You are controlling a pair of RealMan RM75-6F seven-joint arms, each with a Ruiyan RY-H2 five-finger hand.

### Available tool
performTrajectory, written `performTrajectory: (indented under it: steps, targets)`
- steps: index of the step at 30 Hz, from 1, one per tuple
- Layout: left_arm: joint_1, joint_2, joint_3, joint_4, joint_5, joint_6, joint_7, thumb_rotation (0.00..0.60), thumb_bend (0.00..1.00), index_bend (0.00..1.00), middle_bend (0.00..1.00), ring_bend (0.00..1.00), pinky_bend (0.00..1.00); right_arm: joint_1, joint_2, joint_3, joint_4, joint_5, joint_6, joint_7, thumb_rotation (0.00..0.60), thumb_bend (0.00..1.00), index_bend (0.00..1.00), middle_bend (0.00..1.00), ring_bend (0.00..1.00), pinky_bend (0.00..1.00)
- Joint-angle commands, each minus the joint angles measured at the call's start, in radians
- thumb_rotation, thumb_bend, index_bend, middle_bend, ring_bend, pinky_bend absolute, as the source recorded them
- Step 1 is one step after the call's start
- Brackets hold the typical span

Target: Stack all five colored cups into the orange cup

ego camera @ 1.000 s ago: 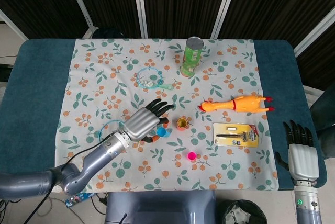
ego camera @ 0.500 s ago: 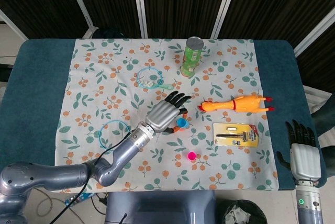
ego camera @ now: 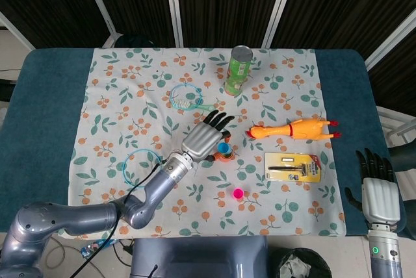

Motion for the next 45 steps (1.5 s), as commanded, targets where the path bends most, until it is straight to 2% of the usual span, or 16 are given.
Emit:
performTrajectory:
  steps: [1,10,11,16,19,24,28,32,36,39,45]
  targets:
    - [0.000,0.000,0.004,0.003,0.003,-0.004,-0.002,0.600,0.27,0.50,0.06,0.00,0.00,0.000,0.000,0.000,0.000,0.000,0.001,0.000,0.600,0.38,0.00,0.00,0.00,0.06]
    - [0.001,-0.006,0.017,0.025,-0.009,-0.026,-0.015,0.600,0.27,0.48,0.06,0.00,0.00,0.000,0.000,0.001,-0.001,0.002,0.000,0.000,0.600,0.38,0.00,0.00,0.00,0.06]
    - [0.001,-0.006,0.018,0.026,-0.013,-0.030,-0.015,0.600,0.25,0.45,0.06,0.00,0.00,0.001,0.000,0.001,-0.001,0.001,-0.001,0.000,0.600,0.38,0.00,0.00,0.00,0.06]
    - [-0.004,0.020,0.021,0.000,-0.062,-0.069,0.017,0.600,0.12,0.20,0.01,0.00,0.00,0.005,0.009,-0.011,0.001,-0.017,-0.012,0.010,0.600,0.38,0.00,0.00,0.00,0.06]
    - [-0.008,0.065,0.019,-0.055,-0.097,-0.079,0.059,0.600,0.12,0.14,0.01,0.00,0.00,0.012,0.022,-0.027,0.013,-0.056,-0.019,0.030,0.600,0.37,0.00,0.00,0.00,0.06]
    - [0.007,0.144,-0.001,-0.161,-0.104,-0.016,0.096,0.600,0.12,0.12,0.01,0.00,0.00,0.020,0.026,-0.044,0.030,-0.089,-0.032,0.063,0.600,0.38,0.00,0.00,0.00,0.06]
    - [0.061,0.274,0.004,-0.303,-0.062,0.065,0.116,0.600,0.12,0.13,0.01,0.00,0.00,0.020,0.021,-0.046,0.035,-0.090,-0.034,0.063,0.600,0.38,0.00,0.00,0.00,0.06]
    - [0.161,0.443,0.056,-0.442,0.022,0.184,0.149,0.600,0.12,0.14,0.01,0.00,0.00,0.020,0.018,-0.048,0.035,-0.088,-0.036,0.056,0.600,0.38,0.00,0.00,0.00,0.06]
    - [0.306,0.613,0.138,-0.546,0.146,0.315,0.078,0.600,0.12,0.14,0.01,0.00,0.00,0.031,0.017,-0.062,0.036,-0.105,-0.057,0.052,0.600,0.38,0.00,0.00,0.00,0.06]
    - [0.422,0.701,0.215,-0.543,0.252,0.424,-0.002,0.600,0.12,0.14,0.01,0.00,0.00,0.040,0.014,-0.074,0.049,-0.145,-0.057,0.064,0.600,0.38,0.00,0.00,0.00,0.06]
    - [0.600,0.768,0.340,-0.476,0.322,0.534,-0.156,0.600,0.12,0.14,0.01,0.00,0.00,0.043,0.002,-0.088,0.077,-0.211,-0.021,0.102,0.600,0.38,0.00,0.00,0.00,0.06]
